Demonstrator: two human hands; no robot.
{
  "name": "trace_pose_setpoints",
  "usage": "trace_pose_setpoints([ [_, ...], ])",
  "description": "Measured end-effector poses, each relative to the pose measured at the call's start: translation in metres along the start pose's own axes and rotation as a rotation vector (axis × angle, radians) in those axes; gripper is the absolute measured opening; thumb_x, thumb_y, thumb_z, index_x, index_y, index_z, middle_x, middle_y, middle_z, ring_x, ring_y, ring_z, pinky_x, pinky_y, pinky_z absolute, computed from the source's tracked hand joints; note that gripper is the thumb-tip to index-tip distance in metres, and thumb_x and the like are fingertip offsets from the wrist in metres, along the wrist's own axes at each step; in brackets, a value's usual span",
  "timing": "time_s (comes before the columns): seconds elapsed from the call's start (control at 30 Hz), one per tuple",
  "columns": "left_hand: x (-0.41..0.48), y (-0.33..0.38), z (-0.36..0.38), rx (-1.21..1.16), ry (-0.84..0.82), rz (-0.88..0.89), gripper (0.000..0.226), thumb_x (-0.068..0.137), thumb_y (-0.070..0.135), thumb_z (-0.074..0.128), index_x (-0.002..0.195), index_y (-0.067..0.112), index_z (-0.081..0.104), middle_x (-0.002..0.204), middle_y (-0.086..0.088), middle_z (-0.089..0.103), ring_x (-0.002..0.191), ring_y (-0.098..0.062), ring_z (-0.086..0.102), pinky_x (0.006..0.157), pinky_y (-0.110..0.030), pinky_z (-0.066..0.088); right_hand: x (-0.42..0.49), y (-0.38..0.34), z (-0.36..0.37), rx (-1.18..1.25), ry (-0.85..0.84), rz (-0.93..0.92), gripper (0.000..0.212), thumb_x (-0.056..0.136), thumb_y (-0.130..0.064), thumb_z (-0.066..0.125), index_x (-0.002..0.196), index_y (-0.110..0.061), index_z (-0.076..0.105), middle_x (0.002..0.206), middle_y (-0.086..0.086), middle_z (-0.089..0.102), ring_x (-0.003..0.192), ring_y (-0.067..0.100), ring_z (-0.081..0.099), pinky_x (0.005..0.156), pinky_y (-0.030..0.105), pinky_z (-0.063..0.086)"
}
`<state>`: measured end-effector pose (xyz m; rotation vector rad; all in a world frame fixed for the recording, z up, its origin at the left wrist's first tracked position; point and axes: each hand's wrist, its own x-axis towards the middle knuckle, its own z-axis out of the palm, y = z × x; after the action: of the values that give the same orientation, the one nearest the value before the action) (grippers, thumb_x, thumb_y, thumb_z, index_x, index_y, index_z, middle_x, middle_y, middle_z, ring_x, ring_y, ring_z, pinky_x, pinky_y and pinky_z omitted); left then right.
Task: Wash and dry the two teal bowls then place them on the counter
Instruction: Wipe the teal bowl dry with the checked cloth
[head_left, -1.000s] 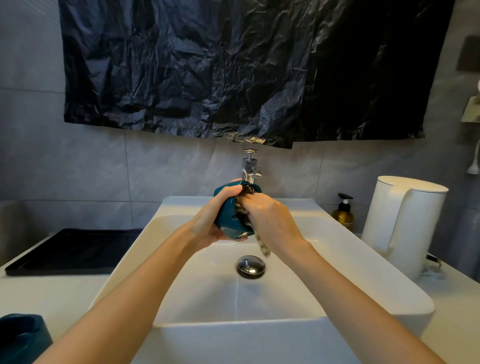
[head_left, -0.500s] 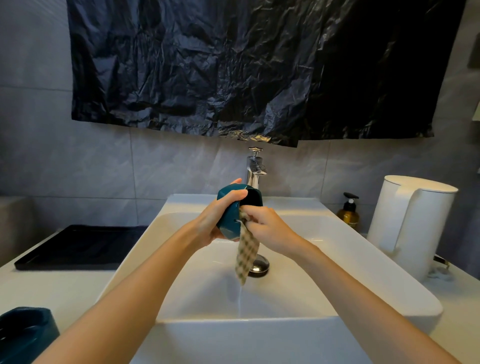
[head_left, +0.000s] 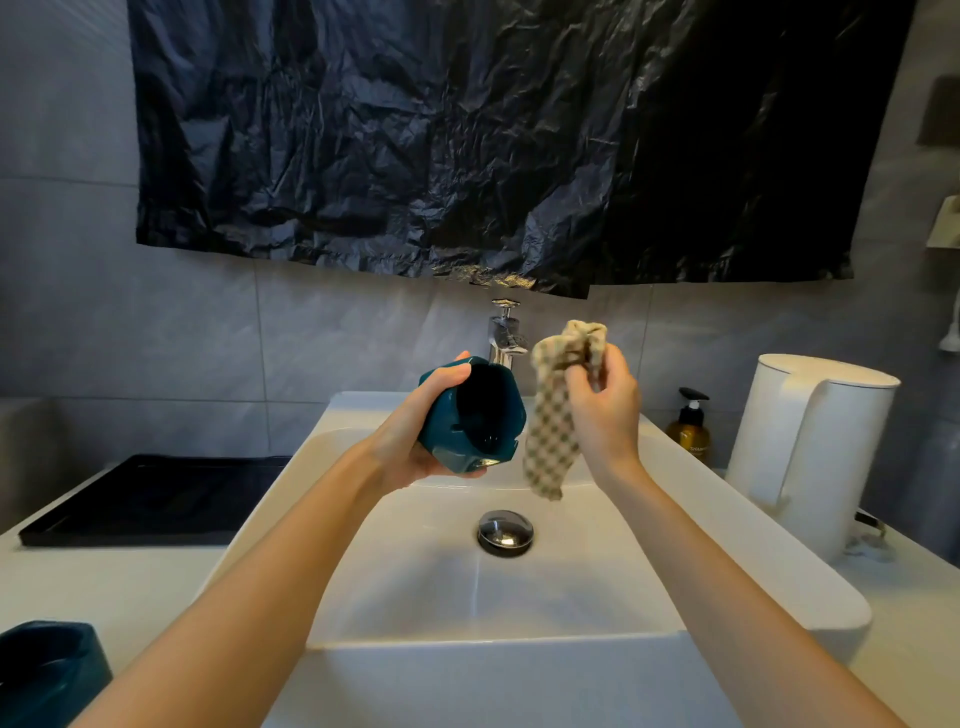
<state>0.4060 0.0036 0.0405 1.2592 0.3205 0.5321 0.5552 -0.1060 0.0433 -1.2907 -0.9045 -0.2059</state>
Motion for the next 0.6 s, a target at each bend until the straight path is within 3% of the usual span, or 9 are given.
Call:
trace_pose_setpoints([
  [0.13,-0.001,-0.003,0.004,0.081,-0.017,-0.057,0.046,0.075,0.049,0.063,0.112,0.021,0.063,0.096,-0.01,0.068,0.086,-0.031,0.066,0.07,-0.045,0.057,-0.006,0.01,0.008,-0.276,-0.243,-0.347,0.038,0.085,-0.016,0.069,0.122,-0.011,0.06,0.114,-0.004,0.061,0.102,0.002,0.053,0.089,0.009,0.041],
  [0.17,-0.002,-0.002,0.005,0.102,-0.027,-0.074,0.05,0.075,0.05,0.065,0.113,0.018,0.062,0.096,-0.011,0.068,0.086,-0.031,0.066,0.068,-0.043,0.058,-0.006,0.011,0.008,-0.309,-0.266,-0.396,0.042,0.083,-0.015,0.071,0.124,-0.01,0.06,0.117,-0.004,0.06,0.106,0.001,0.051,0.092,0.009,0.04],
  [0.23,-0.003,-0.002,0.005,0.153,-0.059,-0.095,0.054,0.073,0.052,0.066,0.114,0.016,0.061,0.097,-0.012,0.069,0.086,-0.031,0.067,0.066,-0.041,0.057,-0.006,0.012,0.006,-0.344,-0.279,-0.476,0.042,0.081,-0.012,0.073,0.122,-0.01,0.062,0.118,-0.001,0.062,0.109,0.009,0.055,0.096,0.02,0.045],
  [0.33,-0.003,-0.004,0.005,0.227,-0.087,-0.12,0.052,0.071,0.054,0.065,0.108,0.017,0.062,0.093,-0.01,0.07,0.086,-0.03,0.068,0.07,-0.042,0.056,-0.007,0.012,0.004,-0.427,-0.29,-0.593,0.032,0.081,-0.01,0.071,0.112,-0.009,0.065,0.109,0.004,0.063,0.102,0.02,0.059,0.086,0.03,0.05],
  [0.47,-0.004,-0.007,0.011,0.292,-0.083,-0.155,0.051,0.068,0.054,0.064,0.103,0.017,0.063,0.088,-0.007,0.071,0.086,-0.028,0.068,0.072,-0.043,0.057,-0.008,0.014,0.005,-0.593,-0.285,-0.619,0.014,0.082,-0.013,0.064,0.095,-0.007,0.063,0.092,0.005,0.06,0.077,0.028,0.061,0.061,0.042,0.052],
  [0.6,-0.004,-0.005,0.015,0.274,-0.083,-0.185,0.053,0.071,0.058,0.061,0.105,0.017,0.063,0.093,-0.011,0.069,0.085,-0.03,0.068,0.067,-0.042,0.056,-0.006,0.012,0.005,-0.73,-0.264,-0.611,0.011,0.083,-0.014,0.065,0.085,-0.006,0.059,0.081,0.009,0.055,0.063,0.032,0.057,0.051,0.039,0.047],
])
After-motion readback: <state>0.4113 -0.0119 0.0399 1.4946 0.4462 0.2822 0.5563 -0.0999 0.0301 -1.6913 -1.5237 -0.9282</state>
